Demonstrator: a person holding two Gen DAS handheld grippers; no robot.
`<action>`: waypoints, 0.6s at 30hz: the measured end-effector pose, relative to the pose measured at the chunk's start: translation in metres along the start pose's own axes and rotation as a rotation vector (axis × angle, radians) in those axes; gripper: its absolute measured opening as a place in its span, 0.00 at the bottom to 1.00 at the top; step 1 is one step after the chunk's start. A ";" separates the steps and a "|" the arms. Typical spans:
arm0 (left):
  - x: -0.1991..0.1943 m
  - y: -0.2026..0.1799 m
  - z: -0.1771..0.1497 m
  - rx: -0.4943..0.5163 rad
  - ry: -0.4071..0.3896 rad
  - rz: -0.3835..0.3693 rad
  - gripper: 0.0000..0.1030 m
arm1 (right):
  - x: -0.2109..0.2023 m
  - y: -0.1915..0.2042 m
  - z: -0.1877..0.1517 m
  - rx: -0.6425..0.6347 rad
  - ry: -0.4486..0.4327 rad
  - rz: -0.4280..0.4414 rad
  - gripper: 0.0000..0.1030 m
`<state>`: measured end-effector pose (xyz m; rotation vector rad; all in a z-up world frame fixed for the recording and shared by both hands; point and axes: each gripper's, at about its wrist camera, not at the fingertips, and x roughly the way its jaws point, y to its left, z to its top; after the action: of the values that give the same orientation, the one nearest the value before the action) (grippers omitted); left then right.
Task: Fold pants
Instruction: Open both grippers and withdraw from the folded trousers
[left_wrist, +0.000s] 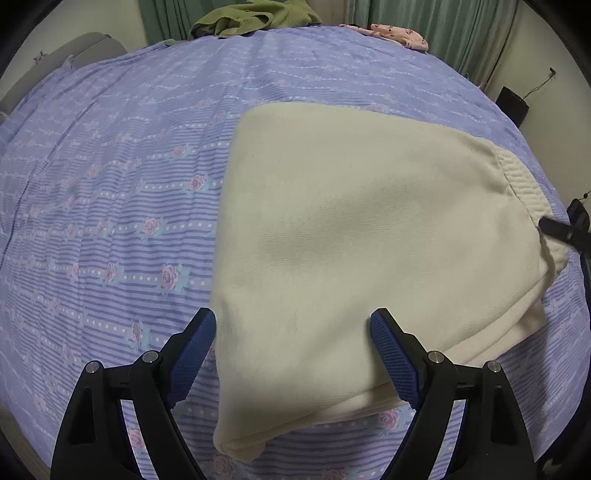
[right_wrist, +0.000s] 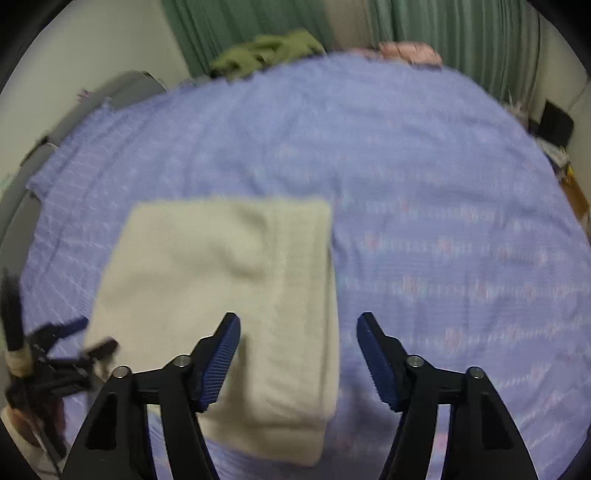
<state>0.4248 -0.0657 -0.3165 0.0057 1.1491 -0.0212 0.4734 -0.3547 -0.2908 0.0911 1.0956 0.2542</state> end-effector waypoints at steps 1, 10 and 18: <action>-0.001 -0.001 -0.001 0.003 -0.001 0.004 0.83 | 0.005 -0.006 -0.004 0.040 0.018 0.029 0.50; 0.003 0.001 -0.007 -0.027 0.040 0.016 0.85 | 0.010 -0.014 -0.030 0.127 0.048 -0.069 0.34; -0.041 -0.016 -0.006 0.057 -0.098 0.083 0.86 | -0.053 0.000 -0.048 0.156 -0.105 -0.056 0.85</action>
<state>0.4023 -0.0814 -0.2811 0.1017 1.0496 0.0193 0.4079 -0.3706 -0.2672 0.2104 1.0111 0.1122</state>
